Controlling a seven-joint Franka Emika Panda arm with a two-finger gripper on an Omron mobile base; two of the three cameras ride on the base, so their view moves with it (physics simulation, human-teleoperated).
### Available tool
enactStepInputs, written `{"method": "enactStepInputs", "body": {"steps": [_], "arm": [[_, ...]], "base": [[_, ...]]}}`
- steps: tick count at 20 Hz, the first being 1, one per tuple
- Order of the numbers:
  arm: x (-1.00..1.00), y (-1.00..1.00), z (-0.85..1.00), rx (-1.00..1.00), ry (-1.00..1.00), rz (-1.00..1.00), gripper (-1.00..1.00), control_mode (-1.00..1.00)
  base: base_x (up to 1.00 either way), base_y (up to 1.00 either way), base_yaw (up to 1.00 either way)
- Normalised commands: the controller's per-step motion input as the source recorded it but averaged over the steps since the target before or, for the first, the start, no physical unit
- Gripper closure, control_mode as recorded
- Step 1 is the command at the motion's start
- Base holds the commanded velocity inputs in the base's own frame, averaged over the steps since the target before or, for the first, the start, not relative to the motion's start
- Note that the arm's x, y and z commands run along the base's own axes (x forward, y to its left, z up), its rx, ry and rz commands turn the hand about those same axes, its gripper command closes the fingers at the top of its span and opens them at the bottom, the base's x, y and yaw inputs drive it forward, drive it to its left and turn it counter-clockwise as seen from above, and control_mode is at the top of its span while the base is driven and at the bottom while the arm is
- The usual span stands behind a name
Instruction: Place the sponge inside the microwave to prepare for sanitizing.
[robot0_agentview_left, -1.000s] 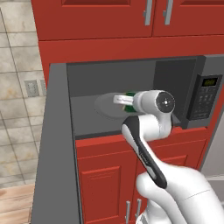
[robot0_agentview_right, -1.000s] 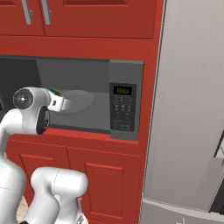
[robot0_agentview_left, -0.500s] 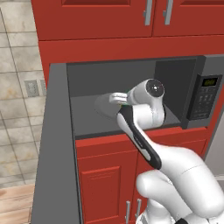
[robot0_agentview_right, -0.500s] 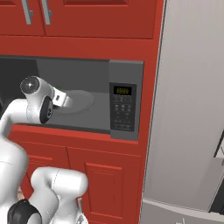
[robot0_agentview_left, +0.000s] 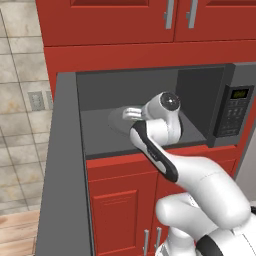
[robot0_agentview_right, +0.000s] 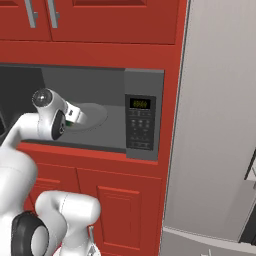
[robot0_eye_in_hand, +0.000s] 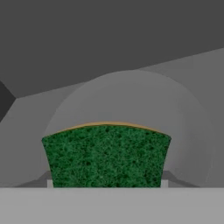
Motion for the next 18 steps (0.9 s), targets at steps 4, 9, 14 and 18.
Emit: {"method": "enactStepInputs", "body": {"steps": [4, 9, 14, 18], "arm": [[0.23, 0.01, -0.23, 0.00, 0.00, 0.00, 1.00, -1.00], [0.23, 0.00, -0.08, 0.00, 0.03, 0.00, 1.00, -1.00], [0.24, 0.00, 0.00, -0.01, 0.03, 0.00, 1.00, -1.00], [0.18, 0.02, -0.04, -0.04, 0.04, 0.00, 1.00, -1.00]], "base": [[0.00, 0.00, 0.00], [0.00, 0.00, 0.00], [0.00, 0.00, 0.00], [0.00, 0.00, 0.00]]}}
